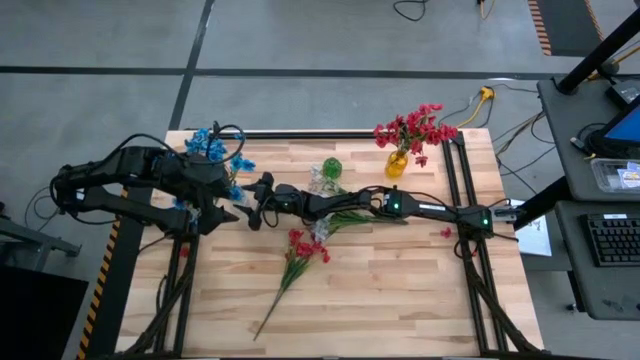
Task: Sort flowers into vase by color
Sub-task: Put the blue flowers into the transparent vase
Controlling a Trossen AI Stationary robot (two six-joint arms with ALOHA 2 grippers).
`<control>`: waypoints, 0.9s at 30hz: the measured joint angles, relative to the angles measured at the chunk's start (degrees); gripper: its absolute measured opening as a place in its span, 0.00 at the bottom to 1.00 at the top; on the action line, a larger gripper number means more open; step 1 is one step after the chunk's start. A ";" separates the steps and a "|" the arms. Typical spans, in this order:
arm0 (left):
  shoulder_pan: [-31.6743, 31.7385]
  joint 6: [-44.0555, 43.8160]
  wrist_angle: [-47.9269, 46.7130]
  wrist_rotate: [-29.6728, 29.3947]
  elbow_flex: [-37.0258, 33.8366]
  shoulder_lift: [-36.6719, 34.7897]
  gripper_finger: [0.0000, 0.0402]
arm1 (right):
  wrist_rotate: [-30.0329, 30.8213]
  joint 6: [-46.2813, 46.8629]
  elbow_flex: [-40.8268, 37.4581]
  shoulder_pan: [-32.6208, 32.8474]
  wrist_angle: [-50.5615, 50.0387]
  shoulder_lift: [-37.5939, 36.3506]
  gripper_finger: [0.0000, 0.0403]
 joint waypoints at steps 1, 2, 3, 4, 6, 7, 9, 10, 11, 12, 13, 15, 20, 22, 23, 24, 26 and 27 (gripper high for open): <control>0.01 0.00 0.04 0.00 0.00 0.00 0.80 | 0.02 -0.17 0.00 0.00 0.08 0.00 0.71; -0.01 0.00 0.04 0.00 0.00 0.02 0.80 | 0.03 -0.22 0.00 0.00 0.05 0.00 0.69; 0.01 0.00 0.04 0.02 0.00 0.02 0.80 | 0.02 -0.22 0.00 0.00 0.01 0.00 0.67; -0.01 -0.01 0.04 0.00 0.00 0.02 0.80 | 0.01 -0.18 0.00 0.00 0.02 0.00 0.65; 0.01 0.00 0.04 0.00 0.00 0.02 0.80 | 0.03 -0.01 0.00 0.00 0.01 0.00 0.62; -0.01 -0.02 0.04 0.01 0.00 0.02 0.80 | 0.03 0.02 0.00 0.00 0.01 0.00 0.61; 0.00 -0.01 0.04 0.00 0.00 0.02 0.80 | 0.04 0.02 0.00 0.00 -0.01 0.00 0.61; -0.01 -0.01 0.04 0.01 0.00 0.02 0.80 | 0.05 0.02 0.00 0.00 -0.02 0.00 0.62; 0.01 -0.02 0.04 0.00 0.00 0.02 0.80 | 0.07 0.02 0.00 0.00 -0.02 0.00 0.63; 0.01 -0.03 0.04 0.00 0.00 0.02 0.80 | 0.08 0.02 0.00 -0.05 -0.02 0.00 0.64; 0.01 -0.12 0.04 0.02 0.00 0.02 0.80 | 0.08 0.02 0.00 -0.11 -0.02 0.00 0.65; -0.01 -0.78 0.02 0.02 0.00 0.02 0.80 | 0.08 0.02 0.00 -0.16 -0.06 0.00 0.65; 0.01 -1.92 -0.43 0.04 0.00 0.02 0.80 | 0.03 0.08 0.00 -0.33 -2.77 -0.83 0.65; -0.01 -1.95 -0.66 0.07 0.00 0.02 0.80 | 0.05 -0.32 0.00 -0.36 -5.04 -1.62 0.65; -0.01 -1.95 -0.62 0.07 0.00 0.02 0.80 | 0.05 -0.59 0.00 -0.37 -6.56 -2.04 0.66; -0.01 -1.95 -0.70 0.09 0.00 0.02 0.80 | 0.06 -1.25 0.00 -0.37 -7.87 -2.52 0.66; 0.01 -1.92 -0.89 0.09 0.00 0.00 0.80 | 0.05 -1.75 0.00 -0.50 -9.90 -3.14 0.67; 0.00 -1.92 -1.13 0.09 0.00 0.00 0.80 | 0.02 -1.67 0.00 -0.61 -10.81 -3.52 0.68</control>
